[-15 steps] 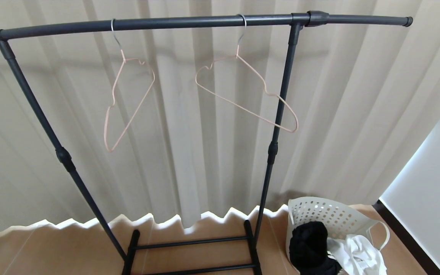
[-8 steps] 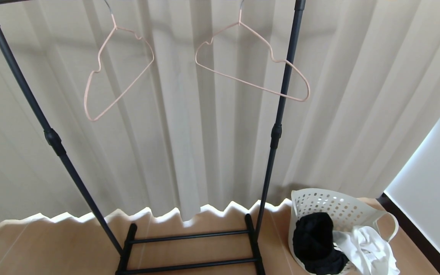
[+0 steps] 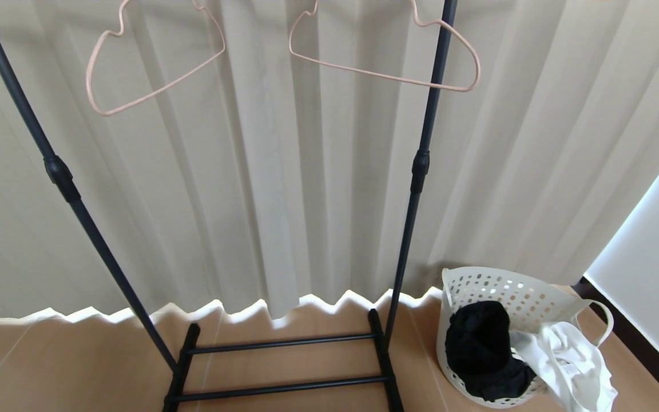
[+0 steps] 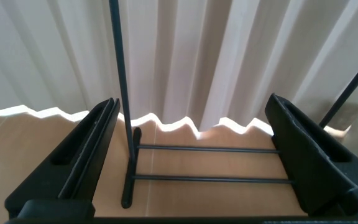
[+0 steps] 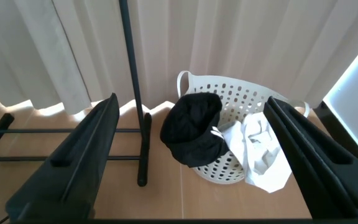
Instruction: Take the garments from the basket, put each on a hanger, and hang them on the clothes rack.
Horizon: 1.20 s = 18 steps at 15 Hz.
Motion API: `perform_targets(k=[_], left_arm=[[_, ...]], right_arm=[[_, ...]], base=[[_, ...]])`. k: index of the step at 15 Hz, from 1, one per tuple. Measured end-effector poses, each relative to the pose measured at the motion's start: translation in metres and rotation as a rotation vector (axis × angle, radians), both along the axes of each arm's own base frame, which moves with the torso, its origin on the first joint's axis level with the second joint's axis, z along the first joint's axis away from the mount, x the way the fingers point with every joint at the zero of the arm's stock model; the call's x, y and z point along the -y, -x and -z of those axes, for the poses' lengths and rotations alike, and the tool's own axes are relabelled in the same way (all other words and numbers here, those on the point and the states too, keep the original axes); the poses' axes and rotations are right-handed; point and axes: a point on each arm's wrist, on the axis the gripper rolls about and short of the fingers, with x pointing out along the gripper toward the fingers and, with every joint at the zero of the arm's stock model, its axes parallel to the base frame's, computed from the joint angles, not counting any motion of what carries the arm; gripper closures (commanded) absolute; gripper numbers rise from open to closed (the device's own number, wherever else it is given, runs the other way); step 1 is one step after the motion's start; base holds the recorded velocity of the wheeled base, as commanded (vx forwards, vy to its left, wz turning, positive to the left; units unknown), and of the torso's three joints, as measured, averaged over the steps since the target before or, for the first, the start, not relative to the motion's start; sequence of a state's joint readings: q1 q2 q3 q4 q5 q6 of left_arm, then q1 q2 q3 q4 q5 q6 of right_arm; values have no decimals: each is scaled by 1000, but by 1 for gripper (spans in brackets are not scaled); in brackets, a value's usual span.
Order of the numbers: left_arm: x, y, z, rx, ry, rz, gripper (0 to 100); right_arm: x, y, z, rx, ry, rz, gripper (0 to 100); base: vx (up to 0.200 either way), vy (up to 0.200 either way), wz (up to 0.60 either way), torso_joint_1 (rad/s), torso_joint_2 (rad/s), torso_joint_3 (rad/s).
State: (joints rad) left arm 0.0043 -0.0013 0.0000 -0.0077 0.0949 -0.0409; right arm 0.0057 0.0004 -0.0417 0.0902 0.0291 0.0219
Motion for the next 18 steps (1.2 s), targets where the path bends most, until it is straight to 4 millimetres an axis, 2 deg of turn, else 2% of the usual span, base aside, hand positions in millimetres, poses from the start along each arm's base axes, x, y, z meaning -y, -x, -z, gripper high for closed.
perform_targets(k=[5,8,14,18], left_arm=[[0,0,0,0,0,0,0],[0,0,0,-1,0,0,0],[0,0,0,0,0,0,0],[0,0,0,0,0,0,0]], right_arm=[[0,0,0,0,-1,0,0],[0,0,0,-2,-1,0,0],[0,0,0,-1,-2,1,0],[0,0,0,-1,-1,0,0]], base=[[200,0,0,-19,147,132],[0,0,0,0,0,0],[0,0,-600,0,2,3],[0,0,0,0,0,0]])
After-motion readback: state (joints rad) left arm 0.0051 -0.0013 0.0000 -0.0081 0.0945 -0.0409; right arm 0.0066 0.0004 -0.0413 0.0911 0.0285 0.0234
